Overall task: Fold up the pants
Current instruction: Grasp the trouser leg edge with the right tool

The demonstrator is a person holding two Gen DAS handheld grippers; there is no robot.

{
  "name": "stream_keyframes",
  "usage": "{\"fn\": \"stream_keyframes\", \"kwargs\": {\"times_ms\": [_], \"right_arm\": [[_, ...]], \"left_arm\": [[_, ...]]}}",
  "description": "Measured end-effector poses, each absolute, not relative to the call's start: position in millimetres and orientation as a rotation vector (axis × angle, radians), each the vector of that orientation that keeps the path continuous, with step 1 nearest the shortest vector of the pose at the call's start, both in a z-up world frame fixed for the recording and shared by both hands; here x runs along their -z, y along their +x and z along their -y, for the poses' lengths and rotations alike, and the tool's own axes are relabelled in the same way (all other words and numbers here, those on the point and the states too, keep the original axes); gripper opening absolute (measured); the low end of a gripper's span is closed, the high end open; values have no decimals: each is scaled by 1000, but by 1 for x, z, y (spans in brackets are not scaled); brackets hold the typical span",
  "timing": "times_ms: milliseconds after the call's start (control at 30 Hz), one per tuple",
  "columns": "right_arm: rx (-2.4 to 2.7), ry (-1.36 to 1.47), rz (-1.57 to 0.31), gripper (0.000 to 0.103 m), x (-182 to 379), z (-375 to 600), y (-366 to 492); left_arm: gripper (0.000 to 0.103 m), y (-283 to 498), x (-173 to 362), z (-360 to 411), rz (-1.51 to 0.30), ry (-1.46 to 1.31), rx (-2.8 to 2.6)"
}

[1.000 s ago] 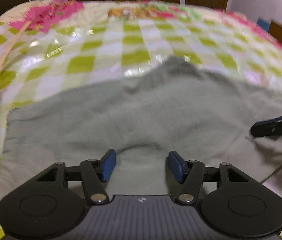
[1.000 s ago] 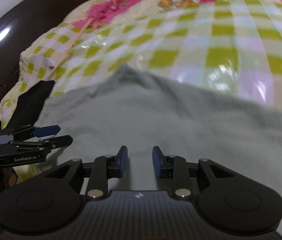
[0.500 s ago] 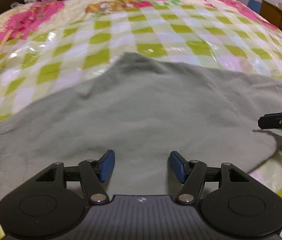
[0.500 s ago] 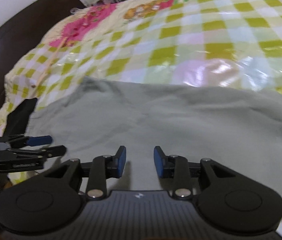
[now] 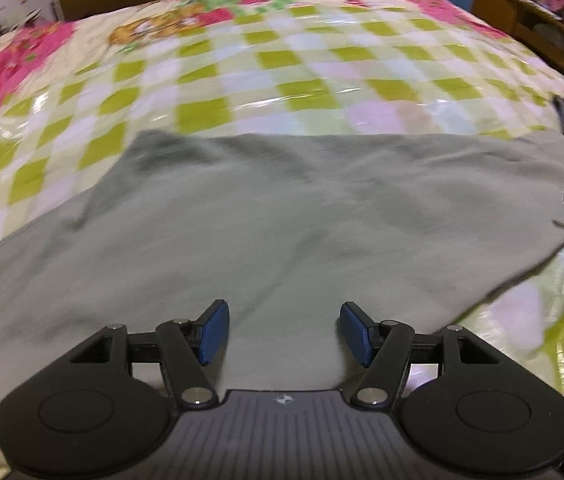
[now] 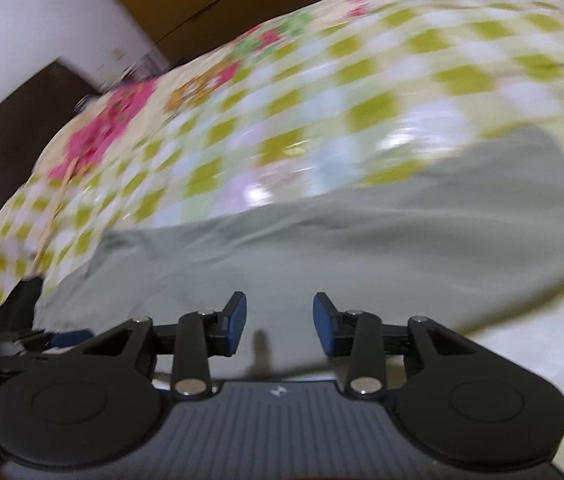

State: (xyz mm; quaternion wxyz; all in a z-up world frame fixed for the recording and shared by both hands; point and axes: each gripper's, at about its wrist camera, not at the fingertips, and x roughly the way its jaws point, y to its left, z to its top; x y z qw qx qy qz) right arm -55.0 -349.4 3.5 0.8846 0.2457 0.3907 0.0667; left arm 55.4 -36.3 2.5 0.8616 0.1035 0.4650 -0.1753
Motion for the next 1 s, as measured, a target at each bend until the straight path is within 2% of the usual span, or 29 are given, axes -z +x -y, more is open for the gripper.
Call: {"fn": "stream_keyframes", "kwargs": {"times_ms": [367,500,633,800,1000], "right_arm": [[145,732,-706,38,15,446,-117],[157,796,-651,39,22,457,-107],[155,858,-636,47,33,463,-91],[139,996,-575,48,49,477,-75],[108,930,-572,49,35,472,-65]], "left_arm": [[73,60,2,100,-971,272,475],[73,63,3,108,-976,288,483],[73,65,5,111,-983,288,483],[73,68,5,114,-988,279,490],[74,71,7,119,-989,275,506]]}}
